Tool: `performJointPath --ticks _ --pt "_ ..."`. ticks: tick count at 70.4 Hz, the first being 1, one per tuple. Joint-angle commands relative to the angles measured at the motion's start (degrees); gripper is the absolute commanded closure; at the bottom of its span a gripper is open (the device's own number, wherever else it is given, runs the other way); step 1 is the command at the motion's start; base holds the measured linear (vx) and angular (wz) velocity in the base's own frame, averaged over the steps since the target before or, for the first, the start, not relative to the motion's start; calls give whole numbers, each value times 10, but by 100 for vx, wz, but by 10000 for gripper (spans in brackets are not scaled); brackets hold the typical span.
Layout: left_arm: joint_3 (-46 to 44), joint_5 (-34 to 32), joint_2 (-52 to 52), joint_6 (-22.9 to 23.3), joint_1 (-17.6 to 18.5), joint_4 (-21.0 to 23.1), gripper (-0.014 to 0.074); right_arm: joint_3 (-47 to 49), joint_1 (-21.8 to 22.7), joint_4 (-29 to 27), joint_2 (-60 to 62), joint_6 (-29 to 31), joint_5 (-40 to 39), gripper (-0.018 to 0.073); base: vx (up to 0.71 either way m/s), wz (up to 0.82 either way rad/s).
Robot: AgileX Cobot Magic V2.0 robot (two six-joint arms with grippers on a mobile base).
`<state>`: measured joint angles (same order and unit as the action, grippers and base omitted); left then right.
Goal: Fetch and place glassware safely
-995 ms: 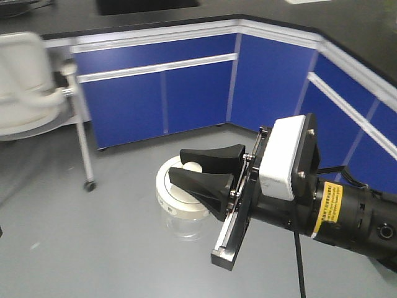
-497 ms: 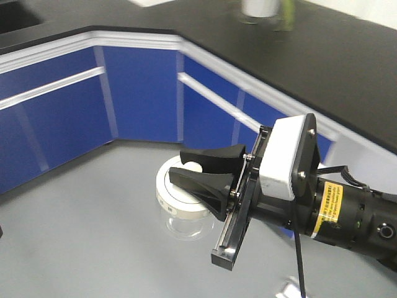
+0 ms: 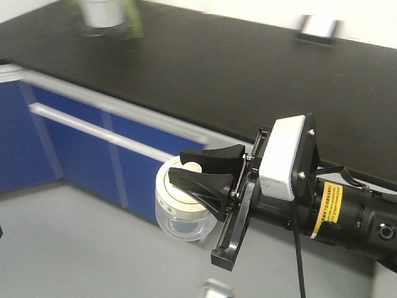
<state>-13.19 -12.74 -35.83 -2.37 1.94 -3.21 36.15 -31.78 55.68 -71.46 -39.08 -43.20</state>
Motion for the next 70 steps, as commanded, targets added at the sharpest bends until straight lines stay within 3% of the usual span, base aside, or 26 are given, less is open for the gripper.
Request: performJointPath --ticks 1,36,70 --pt "-15 -41 1 4 1 3 603 16 0 -28 17 3 -42 560 20 -78" --pt "-15 -41 1 4 1 3 603 16 0 -28 17 3 -43 560 21 -76" --pt "-15 -41 1 4 1 3 603 16 0 -28 17 3 -43 560 19 -26"
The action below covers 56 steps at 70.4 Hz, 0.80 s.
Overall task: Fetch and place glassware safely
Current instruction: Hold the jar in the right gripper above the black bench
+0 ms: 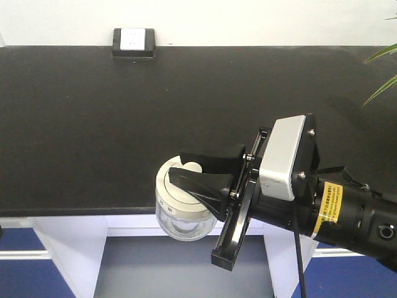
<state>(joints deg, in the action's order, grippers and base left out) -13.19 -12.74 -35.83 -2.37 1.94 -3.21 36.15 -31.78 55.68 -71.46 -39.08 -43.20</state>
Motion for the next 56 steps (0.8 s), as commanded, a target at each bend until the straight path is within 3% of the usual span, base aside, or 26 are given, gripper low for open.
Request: performJointPath --ticks 1,56 --pt "-15 -41 1 4 1 3 603 16 0 -28 17 3 -43 560 18 -12" --pt "-15 -41 1 4 1 3 603 16 0 -28 17 3 -42 560 15 1"
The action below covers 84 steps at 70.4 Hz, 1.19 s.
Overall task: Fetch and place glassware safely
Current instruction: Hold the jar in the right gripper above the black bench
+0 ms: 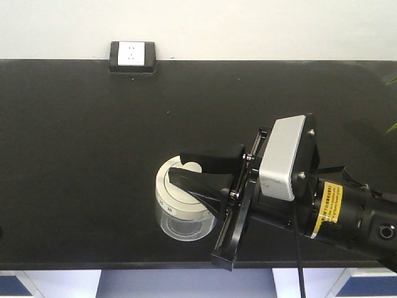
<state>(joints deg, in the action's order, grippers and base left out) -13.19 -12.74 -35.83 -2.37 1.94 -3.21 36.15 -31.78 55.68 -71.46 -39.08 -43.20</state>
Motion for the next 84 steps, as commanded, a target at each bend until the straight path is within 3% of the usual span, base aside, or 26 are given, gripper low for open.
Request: performJointPath --ticks 1,84 --pt "-15 -41 1 4 1 3 603 16 0 -28 17 3 -42 560 12 2" --pt "-15 -41 1 4 1 3 603 16 0 -28 17 3 -42 560 6 2"
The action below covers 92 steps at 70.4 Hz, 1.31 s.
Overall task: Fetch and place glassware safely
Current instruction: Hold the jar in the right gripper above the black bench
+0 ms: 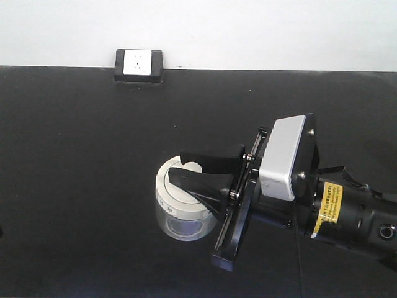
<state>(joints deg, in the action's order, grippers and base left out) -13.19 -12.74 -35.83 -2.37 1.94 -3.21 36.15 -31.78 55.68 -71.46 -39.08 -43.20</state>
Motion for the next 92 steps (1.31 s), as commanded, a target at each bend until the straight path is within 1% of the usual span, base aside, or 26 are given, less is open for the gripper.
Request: performJointPath --ticks 1,92 --pt "-15 -41 1 4 1 3 603 16 0 -28 17 3 -42 560 1 0" --pt "-15 -41 1 4 1 3 603 16 0 -28 17 3 -43 560 1 0"
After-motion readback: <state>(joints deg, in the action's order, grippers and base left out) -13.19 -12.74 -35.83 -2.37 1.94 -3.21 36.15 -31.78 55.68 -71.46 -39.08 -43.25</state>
